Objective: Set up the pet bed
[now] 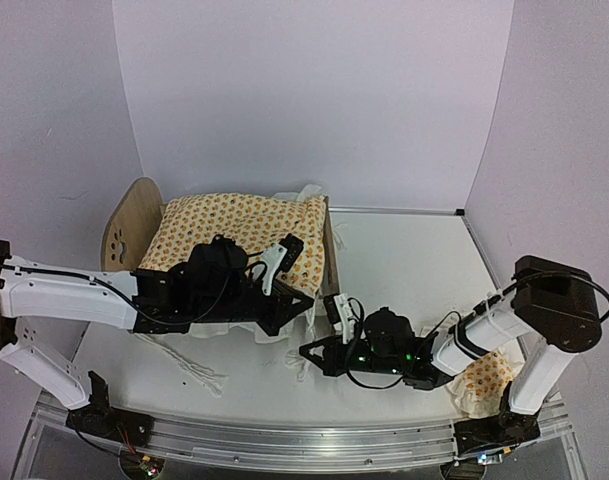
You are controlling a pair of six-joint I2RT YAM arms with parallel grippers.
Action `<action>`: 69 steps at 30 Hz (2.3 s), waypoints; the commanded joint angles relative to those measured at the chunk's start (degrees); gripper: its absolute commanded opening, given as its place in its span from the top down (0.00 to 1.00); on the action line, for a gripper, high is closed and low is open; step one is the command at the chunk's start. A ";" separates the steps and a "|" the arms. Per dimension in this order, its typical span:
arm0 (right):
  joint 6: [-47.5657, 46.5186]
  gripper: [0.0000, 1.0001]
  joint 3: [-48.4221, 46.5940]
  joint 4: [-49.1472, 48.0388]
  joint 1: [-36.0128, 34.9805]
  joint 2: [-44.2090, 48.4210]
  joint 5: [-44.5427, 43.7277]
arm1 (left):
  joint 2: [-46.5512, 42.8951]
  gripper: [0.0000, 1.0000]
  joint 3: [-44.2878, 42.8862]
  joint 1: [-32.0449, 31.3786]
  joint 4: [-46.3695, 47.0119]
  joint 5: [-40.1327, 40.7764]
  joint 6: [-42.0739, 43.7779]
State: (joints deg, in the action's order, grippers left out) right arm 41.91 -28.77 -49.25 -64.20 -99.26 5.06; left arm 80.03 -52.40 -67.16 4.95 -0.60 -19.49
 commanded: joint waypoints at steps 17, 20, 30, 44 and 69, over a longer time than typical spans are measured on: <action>-6.63 0.58 1.30 10.31 0.98 5.41 6.98 | -1.17 1.00 1.55 -0.08 16.18 3.49 6.23; -18.07 0.48 1.62 18.70 1.56 15.81 6.94 | -1.83 1.00 3.13 -0.08 16.70 2.45 5.65; -43.13 0.72 -4.90 25.59 9.94 26.66 10.75 | -2.47 1.00 4.92 -0.06 17.81 -1.39 6.03; -53.30 0.79 -13.46 25.43 9.89 18.34 16.40 | -3.65 1.00 5.26 -0.03 17.86 -0.10 5.69; -21.87 1.00 -22.98 47.48 9.94 16.12 11.70 | -9.97 0.38 7.64 -0.08 9.35 0.96 -3.10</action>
State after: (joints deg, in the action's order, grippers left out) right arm 5.37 -45.82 -10.07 -54.06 -83.02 16.69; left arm 76.12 -46.15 -67.09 15.11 3.18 -17.93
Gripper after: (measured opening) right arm 0.016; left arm 0.586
